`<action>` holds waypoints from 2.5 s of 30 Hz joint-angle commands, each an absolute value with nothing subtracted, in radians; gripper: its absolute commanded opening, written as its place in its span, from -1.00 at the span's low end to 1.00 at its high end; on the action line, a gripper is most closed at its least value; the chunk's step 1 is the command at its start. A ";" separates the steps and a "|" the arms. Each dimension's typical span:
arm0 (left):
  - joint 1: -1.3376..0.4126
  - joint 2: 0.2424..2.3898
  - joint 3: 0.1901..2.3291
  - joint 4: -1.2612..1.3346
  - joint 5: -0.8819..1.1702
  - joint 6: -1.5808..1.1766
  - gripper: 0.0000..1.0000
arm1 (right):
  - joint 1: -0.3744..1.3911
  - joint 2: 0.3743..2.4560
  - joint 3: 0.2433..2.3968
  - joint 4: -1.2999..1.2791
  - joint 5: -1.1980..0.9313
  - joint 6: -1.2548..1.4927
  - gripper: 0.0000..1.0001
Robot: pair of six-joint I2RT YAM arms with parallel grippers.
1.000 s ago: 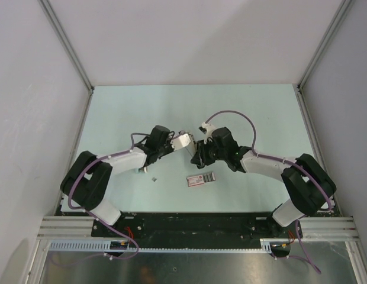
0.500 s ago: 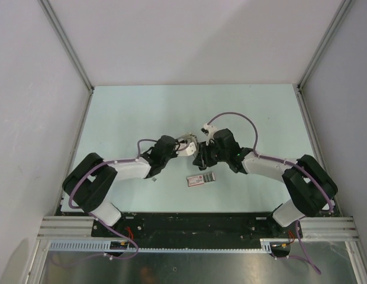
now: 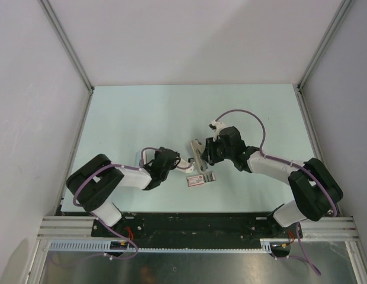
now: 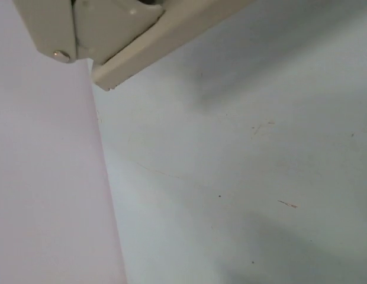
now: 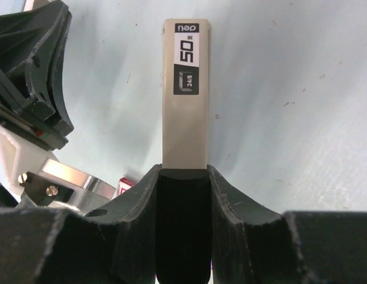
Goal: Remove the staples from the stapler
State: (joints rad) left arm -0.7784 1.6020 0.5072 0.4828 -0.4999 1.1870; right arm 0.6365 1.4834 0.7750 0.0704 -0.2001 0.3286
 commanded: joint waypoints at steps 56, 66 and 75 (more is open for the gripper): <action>-0.428 1.573 1.036 -0.433 0.701 0.345 0.15 | 0.839 1.474 0.930 0.464 0.132 0.865 -1.00; -0.426 1.529 1.032 -0.431 0.546 0.430 -0.73 | 0.843 1.455 0.921 0.422 0.098 0.875 -1.00; -0.430 1.496 1.045 -0.395 0.380 0.504 -0.79 | 0.837 1.422 0.847 0.446 0.002 0.827 -1.00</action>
